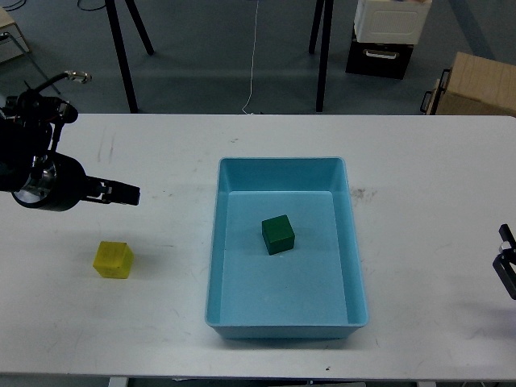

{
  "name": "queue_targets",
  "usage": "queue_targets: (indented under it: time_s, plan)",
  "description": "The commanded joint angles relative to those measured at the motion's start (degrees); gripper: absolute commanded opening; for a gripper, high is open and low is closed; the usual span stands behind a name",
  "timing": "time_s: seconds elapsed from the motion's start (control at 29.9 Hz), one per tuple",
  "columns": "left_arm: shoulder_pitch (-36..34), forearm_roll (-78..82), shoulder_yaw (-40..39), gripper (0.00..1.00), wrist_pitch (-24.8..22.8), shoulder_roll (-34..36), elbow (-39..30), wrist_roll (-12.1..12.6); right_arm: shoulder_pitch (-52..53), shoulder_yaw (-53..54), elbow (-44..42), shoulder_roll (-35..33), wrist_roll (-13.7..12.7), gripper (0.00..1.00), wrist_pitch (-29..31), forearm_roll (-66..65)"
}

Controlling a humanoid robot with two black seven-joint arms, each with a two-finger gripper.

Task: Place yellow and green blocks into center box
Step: 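Lower the left gripper and close it on the yellow cube, then lift the yellow cube and carry it over the blue tub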

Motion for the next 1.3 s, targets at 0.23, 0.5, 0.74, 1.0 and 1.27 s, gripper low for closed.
queue_targets:
  time_s: [0.23,0.5,0.74,1.0,1.27]
  plan:
    - [19.28,12.74,-14.28,1.00,0.00,-1.89,6.11,-0.45,0.03,-0.01,-0.02,0.00,-0.01,1.00,0.27,-0.04]
    - [20.16,13.10,-14.45,1.00,0.00,-1.97,6.20,-0.54,0.03,0.08,0.07,0.00,-0.01,1.00,0.27,-0.04]
    - [20.60,13.45,-15.07,0.84,0.00,-2.50,6.38,-0.11,-0.14,0.17,-0.11,-0.09,-0.01,1.00,0.35,-0.04]
    - [20.60,16.71,-15.07,0.04,0.00,-2.33,5.68,4.29,-0.32,0.17,-0.02,-0.09,-0.01,1.00,0.36,-0.04]
    - [17.63,15.83,-22.09,0.00,0.00,1.27,1.20,4.47,-0.32,0.17,-0.02,-0.09,-0.01,1.00,0.36,-0.04]
